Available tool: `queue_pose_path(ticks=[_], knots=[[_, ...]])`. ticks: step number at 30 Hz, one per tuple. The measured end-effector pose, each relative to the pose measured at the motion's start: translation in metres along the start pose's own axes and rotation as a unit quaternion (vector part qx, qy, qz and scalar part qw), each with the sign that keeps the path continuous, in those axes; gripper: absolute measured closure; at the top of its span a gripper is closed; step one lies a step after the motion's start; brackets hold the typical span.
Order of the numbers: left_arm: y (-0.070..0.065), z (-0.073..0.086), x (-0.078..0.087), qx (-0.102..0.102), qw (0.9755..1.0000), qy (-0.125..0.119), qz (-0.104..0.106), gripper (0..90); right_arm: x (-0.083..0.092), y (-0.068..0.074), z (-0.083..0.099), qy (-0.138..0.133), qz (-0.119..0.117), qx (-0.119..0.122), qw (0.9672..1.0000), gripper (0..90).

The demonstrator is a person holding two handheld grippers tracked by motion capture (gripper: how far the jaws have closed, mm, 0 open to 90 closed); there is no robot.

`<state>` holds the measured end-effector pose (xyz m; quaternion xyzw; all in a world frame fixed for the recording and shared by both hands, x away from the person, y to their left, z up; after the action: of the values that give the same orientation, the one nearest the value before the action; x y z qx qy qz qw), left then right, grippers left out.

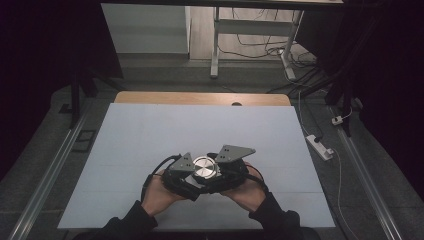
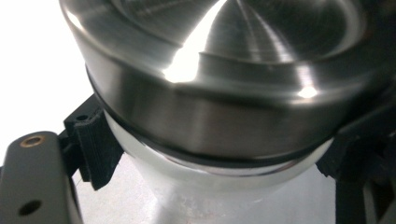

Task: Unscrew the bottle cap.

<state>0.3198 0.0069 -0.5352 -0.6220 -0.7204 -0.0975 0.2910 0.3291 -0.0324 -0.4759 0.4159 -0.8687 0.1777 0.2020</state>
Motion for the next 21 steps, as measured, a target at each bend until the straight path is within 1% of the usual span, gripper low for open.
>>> queue_pose_path(ticks=[1,3,5,6,7,8,9,10,11,12,13,14,15,16,17,18,19,20,21], knots=[[-0.003,0.000,0.000,-0.006,0.9999,0.000,0.011,15.9,0.001,0.000,0.000,0.001,-0.011,0.004,0.9999,19.4],[-0.006,0.000,0.000,-0.016,0.9996,0.005,0.024,15.9,0.004,0.001,0.000,-0.002,-0.038,0.018,0.9991,19.5],[-0.010,0.000,-0.001,-0.022,0.9988,0.006,0.042,15.9,0.007,0.002,0.001,-0.004,-0.073,0.031,0.9968,19.5],[-0.010,0.000,-0.001,-0.022,0.9988,0.006,0.042,15.8,0.007,0.002,0.001,-0.004,-0.073,0.031,0.9968,19.5],[-0.012,-0.001,-0.002,-0.028,0.9982,0.006,0.053,15.8,0.011,0.002,0.003,-0.010,-0.111,0.044,0.9928,19.5],[-0.018,-0.001,-0.003,-0.041,0.9965,0.008,0.072,15.8,0.013,0.003,0.004,-0.014,-0.132,0.055,0.9897,19.4],[-0.021,-0.001,-0.004,-0.048,0.9954,0.009,0.082,15.9,0.016,0.003,0.006,-0.020,-0.153,0.069,0.9856,19.5],[-0.021,-0.001,-0.004,-0.048,0.9954,0.009,0.082,15.8,0.019,0.004,0.007,-0.032,-0.176,0.081,0.9805,19.4],[-0.023,-0.001,-0.005,-0.056,0.9944,0.014,0.089,15.8,0.019,0.004,0.007,-0.032,-0.176,0.081,0.9805,19.4],[-0.025,-0.001,-0.005,-0.060,0.9939,0.017,0.091,15.8,0.024,0.005,0.009,-0.045,-0.205,0.094,0.9731,19.3],[-0.026,-0.002,-0.006,-0.059,0.9940,0.014,0.091,15.8,0.024,0.005,0.009,-0.046,-0.211,0.090,0.9723,19.2],[-0.027,-0.002,-0.007,-0.056,0.9943,0.012,0.090,15.8,0.025,0.005,0.009,-0.041,-0.209,0.083,0.9735,18.9],[-0.026,-0.003,-0.006,-0.054,0.9947,0.010,0.087,15.8,0.024,0.004,0.008,-0.040,-0.201,0.078,0.9757,18.9],[-0.022,-0.003,-0.004,-0.043,0.9963,0.003,0.074,15.8,0.024,0.003,0.007,-0.033,-0.185,0.072,0.9795,10.3],[-0.022,-0.003,-0.004,-0.043,0.9963,0.003,0.074,15.8,0.024,0.003,0.007,-0.033,-0.185,0.072,0.9795,10.3],[-0.019,-0.003,-0.002,-0.038,0.9971,0.001,0.065,15.8,0.024,0.000,0.004,-0.022,-0.166,0.049,0.9847,4.7],[-0.015,-0.003,-0.001,-0.030,0.9980,-0.003,0.056,15.8,0.024,-0.001,0.001,-0.020,-0.154,0.034,0.9872,2.5],[-0.012,-0.003,0.001,-0.024,0.9986,-0.004,0.047,15.8,0.024,-0.001,-0.001,-0.019,-0.144,0.020,0.9892,1.1],[-0.009,-0.003,0.003,-0.016,0.9991,-0.008,0.038,15.8,0.024,-0.001,-0.001,-0.019,-0.144,0.020,0.9892,1.1]])
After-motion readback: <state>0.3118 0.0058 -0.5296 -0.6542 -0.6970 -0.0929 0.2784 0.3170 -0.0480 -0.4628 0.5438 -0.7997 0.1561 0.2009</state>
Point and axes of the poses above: each handheld gripper's, and its own axes: x roughly backward along the jaws, z roughly out of its underside, y roughly to its left, the point moved 10 cm from there along -x, roughly forward along the jaws, and after that the axes turned 15 degrees about z, right-handed, at the moved point
